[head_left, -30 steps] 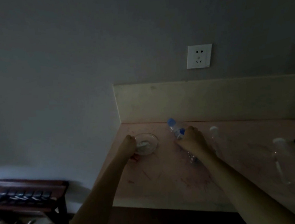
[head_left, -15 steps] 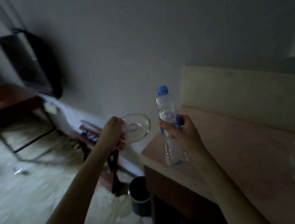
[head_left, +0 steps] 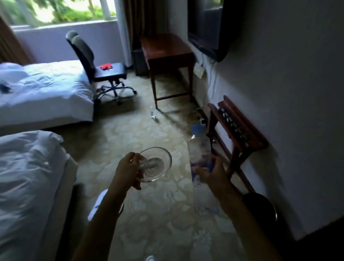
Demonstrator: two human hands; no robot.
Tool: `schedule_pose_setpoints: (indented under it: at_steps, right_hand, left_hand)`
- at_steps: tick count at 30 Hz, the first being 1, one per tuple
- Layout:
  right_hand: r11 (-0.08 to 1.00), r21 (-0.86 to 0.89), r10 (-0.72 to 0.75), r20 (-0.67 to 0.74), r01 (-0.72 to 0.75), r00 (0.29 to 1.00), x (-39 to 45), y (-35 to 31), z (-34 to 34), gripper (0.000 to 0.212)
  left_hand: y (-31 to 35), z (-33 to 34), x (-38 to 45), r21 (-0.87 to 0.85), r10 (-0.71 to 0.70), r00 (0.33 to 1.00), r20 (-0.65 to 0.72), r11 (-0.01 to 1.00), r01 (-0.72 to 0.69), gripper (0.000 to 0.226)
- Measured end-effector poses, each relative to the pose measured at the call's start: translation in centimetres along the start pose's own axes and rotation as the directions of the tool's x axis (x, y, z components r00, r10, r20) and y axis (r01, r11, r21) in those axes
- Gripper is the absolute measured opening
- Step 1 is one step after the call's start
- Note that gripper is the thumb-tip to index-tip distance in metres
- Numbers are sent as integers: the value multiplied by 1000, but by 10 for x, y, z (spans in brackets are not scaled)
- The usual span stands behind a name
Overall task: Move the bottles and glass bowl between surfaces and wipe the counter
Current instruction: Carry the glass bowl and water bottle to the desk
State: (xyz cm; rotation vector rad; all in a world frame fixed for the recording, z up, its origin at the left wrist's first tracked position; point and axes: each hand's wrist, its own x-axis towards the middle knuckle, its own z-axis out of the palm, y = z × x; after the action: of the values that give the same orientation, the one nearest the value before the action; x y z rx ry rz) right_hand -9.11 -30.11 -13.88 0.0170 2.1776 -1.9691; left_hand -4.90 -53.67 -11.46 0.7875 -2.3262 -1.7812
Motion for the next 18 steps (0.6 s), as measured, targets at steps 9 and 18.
schedule_pose_setpoints:
  at_steps: [9,18]
  right_hand:
    - [992,20,117,159,-122,980,118,12,166,45]
    - [993,-34,114,127,-110,985,274,-13,246,49]
  left_hand:
    - [-61,-114,134,-44,-160,973,-165,987,155,27]
    - [-50,-146,300,-58,-144,970,-195,989,135,28]
